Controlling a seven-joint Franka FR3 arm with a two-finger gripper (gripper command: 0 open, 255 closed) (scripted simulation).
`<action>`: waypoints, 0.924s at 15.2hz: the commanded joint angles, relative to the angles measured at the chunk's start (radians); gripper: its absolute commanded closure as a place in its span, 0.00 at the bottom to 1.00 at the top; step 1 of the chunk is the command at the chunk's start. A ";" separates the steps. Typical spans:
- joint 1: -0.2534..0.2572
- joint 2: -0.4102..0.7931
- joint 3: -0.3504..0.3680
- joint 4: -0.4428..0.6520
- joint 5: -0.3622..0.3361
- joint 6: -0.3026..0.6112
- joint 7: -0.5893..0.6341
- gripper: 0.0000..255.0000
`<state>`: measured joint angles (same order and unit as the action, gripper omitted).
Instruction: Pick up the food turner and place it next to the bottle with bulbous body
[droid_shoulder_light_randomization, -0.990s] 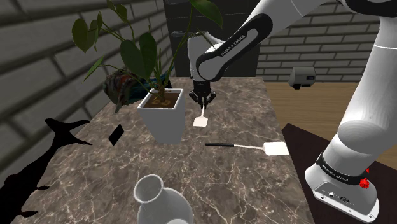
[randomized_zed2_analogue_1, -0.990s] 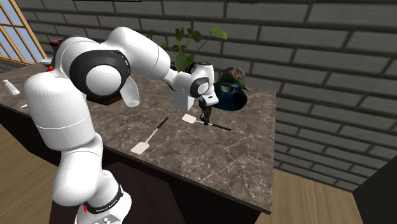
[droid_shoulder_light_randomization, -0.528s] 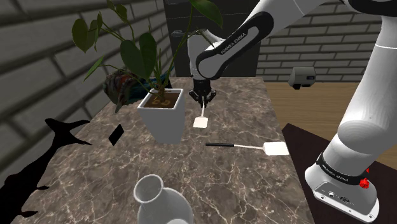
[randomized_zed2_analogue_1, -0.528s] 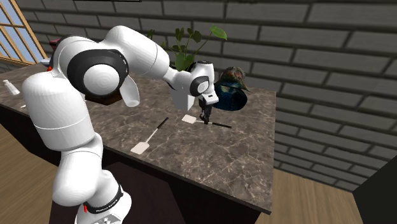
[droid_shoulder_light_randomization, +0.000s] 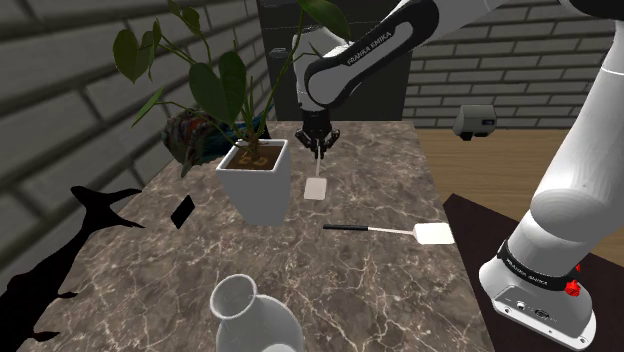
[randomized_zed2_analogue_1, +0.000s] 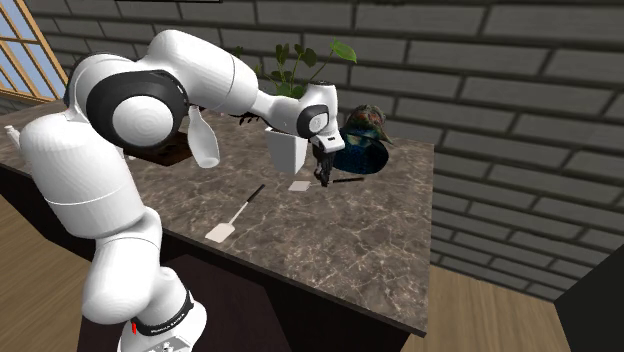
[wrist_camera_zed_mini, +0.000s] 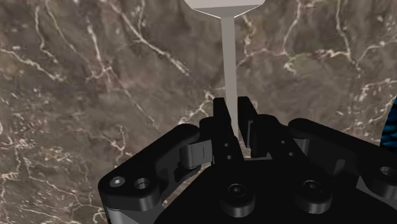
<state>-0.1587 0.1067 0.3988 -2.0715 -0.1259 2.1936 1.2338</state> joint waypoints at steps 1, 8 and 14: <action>-0.001 -0.013 0.001 0.013 0.008 -0.025 -0.006 1.00; -0.003 -0.051 0.003 0.066 0.031 -0.113 -0.026 1.00; -0.005 -0.076 0.003 0.121 0.046 -0.189 -0.039 1.00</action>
<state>-0.1636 0.0369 0.4014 -1.9604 -0.0834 2.0203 1.1968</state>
